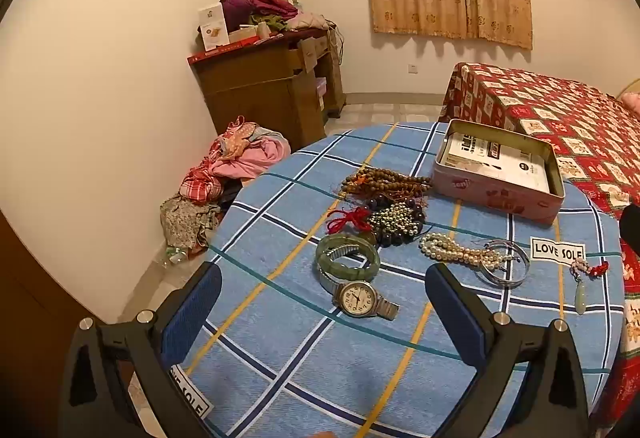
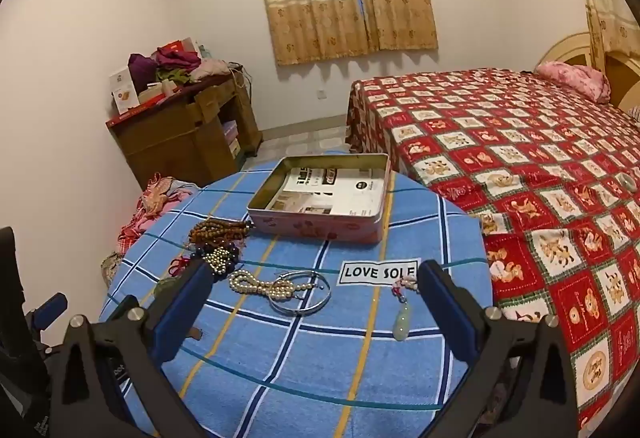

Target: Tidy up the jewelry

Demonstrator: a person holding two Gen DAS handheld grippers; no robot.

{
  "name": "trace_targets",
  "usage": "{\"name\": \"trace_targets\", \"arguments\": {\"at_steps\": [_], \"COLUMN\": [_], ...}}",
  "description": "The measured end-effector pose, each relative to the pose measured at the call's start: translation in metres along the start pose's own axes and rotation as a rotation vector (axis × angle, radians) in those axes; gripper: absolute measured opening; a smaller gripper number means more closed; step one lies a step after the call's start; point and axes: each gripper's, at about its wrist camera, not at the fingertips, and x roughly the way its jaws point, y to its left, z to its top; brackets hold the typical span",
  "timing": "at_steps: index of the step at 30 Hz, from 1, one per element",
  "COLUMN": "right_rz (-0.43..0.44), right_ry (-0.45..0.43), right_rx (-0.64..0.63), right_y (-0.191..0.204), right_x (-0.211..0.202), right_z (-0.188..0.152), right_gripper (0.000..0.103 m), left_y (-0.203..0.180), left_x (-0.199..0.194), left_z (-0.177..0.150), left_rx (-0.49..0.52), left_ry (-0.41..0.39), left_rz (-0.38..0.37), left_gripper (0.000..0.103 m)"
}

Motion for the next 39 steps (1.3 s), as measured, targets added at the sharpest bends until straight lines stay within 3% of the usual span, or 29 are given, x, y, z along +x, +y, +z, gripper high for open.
{"name": "trace_targets", "arguments": {"at_steps": [6,18,22,39], "right_rz": [0.001,-0.054,-0.087,-0.092], "right_ry": [-0.017,-0.035,-0.037,-0.033], "right_rx": [0.004,-0.004,-0.019,-0.028], "right_y": [-0.003,-0.005,-0.004,-0.003], "right_x": [-0.004,-0.005,-0.005,-0.007], "right_z": [-0.001,0.001,0.001,0.000], "right_gripper": [0.103,0.103,0.103,0.103], "left_y": [0.000,0.000,0.004,0.011], "left_x": [0.002,-0.007,-0.014,-0.023], "left_z": [-0.003,-0.004,0.001,0.000], "left_rx": [-0.005,-0.025,-0.034,-0.047], "left_ry": [0.022,-0.023,-0.047,-0.072], "left_rz": [-0.028,-0.074,-0.072,-0.083], "left_gripper": [0.101,0.101,0.101,0.101]}}
